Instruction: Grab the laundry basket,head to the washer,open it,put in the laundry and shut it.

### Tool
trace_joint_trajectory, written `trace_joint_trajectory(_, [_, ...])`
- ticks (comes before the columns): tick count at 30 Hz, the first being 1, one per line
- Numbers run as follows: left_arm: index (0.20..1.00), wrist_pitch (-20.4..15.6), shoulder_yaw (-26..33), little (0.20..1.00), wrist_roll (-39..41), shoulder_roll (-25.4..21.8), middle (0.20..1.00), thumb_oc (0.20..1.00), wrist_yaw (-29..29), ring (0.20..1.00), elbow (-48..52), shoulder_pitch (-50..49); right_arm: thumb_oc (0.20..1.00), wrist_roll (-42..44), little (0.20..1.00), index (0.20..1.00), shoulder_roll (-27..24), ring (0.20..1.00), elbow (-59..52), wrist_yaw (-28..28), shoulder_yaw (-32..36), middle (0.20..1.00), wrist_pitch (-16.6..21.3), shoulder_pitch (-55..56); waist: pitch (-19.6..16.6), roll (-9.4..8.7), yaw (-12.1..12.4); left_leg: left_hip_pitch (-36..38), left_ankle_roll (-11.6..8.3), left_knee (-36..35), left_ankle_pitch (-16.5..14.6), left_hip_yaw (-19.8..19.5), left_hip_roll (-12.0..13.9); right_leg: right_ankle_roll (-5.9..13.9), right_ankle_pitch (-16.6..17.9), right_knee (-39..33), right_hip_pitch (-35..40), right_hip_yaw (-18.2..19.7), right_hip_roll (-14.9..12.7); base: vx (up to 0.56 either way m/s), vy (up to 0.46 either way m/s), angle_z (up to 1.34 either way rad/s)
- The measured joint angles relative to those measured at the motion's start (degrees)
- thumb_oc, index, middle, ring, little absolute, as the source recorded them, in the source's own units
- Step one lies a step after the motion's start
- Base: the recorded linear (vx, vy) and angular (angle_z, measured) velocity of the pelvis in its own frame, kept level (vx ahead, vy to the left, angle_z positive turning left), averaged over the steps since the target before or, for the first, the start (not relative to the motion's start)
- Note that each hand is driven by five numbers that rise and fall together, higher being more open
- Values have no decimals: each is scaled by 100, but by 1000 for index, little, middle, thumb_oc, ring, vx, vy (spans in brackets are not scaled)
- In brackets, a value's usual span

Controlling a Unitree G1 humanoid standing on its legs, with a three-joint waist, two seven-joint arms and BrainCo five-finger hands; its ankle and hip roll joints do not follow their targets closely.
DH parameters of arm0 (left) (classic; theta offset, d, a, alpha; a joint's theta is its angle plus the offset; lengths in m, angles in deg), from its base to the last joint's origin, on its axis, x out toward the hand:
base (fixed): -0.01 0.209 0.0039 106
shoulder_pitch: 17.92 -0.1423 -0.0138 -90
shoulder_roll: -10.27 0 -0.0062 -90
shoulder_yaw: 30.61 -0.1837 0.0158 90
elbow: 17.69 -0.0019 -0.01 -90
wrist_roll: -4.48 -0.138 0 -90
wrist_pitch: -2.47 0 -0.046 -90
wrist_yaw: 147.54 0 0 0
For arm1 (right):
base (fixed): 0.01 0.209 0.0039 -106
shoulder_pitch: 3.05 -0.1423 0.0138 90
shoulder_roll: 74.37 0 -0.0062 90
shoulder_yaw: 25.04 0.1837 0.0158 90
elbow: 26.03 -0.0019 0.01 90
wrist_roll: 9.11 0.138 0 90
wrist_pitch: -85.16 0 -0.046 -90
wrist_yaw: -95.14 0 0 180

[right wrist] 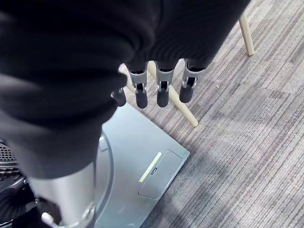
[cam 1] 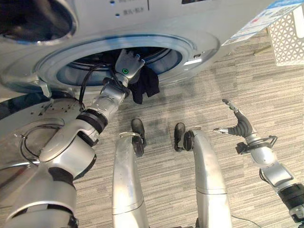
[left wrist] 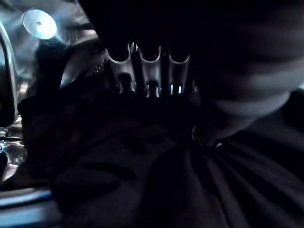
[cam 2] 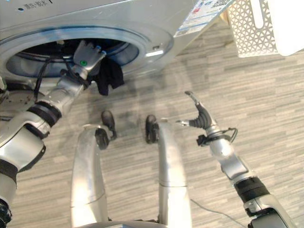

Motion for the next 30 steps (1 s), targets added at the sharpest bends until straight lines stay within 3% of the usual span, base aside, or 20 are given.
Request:
trace_joint_trajectory(7, [200, -32, 373, 200, 472, -429, 200, 200, 322, 200, 210, -5, 1000, -91, 1000, 1000, 1, 1000, -38, 19, 22, 1000, 31, 20, 2, -3, 6, -1, 0, -11, 0, -4, -1, -4, -3, 4, -5, -3, -1, 0, 0, 0])
trace_joint_trajectory(14, [200, -31, 1289, 200, 1795, -667, 200, 200, 1167, 200, 546, -1, 1000, -147, 1000, 1000, 6, 1000, -197, 71, 79, 1000, 52, 143, 2, -3, 16, -6, 0, -55, 2, 1, -19, -17, -13, -12, -14, -10, -28, 0, 0, 0])
trace_joint_trajectory(23, [200, 10, 1017, 200, 2192, -739, 200, 200, 1679, 200, 490, 710, 1000, -144, 1000, 1000, -39, 1000, -339, 82, 76, 1000, 53, 161, 0, -5, -2, -71, 6, -111, 14, -30, -27, -27, -18, -89, -25, -84, -62, 2, 0, 1])
trace_joint_trajectory(24, [865, 14, 967, 865, 2186, -718, 865, 865, 1741, 865, 316, 837, 1000, -144, 1000, 1000, -61, 1000, -422, 70, 90, 1000, 65, 169, -5, -12, -21, -104, 8, -111, 15, -34, -27, -26, -18, -95, -51, -94, -64, 0, 0, 0])
trace_joint_trajectory(25, [1000, 19, 967, 1000, 2194, -715, 1000, 1000, 1746, 1000, 282, 857, 1000, -144, 1000, 1000, -63, 1000, -424, 66, 110, 1000, 66, 170, -7, -16, -28, -116, 8, -110, 15, -31, -27, -26, -18, -98, -62, -90, -65, 0, 0, 0])
trace_joint_trajectory(27, [1000, 30, 977, 1000, 2477, -464, 1000, 1000, 1755, 1000, -220, 1057, 1000, -138, 1000, 1000, -122, 1000, -465, 17, 128, 1000, 58, 161, -12, -26, -31, -131, 8, -116, 15, -24, -22, -25, -17, -111, -79, -87, -65, 0, 0, 0])
trace_joint_trajectory(30, [1000, 25, 835, 1000, 2679, -472, 1000, 1000, 1720, 1000, -385, 1258, 1000, -135, 1000, 1000, -188, 1000, -610, -5, 174, 1000, 59, 173, -13, -27, -92, -178, 9, -111, 16, -36, -18, -23, -15, -124, -108, -104, -64, 0, 0, 0])
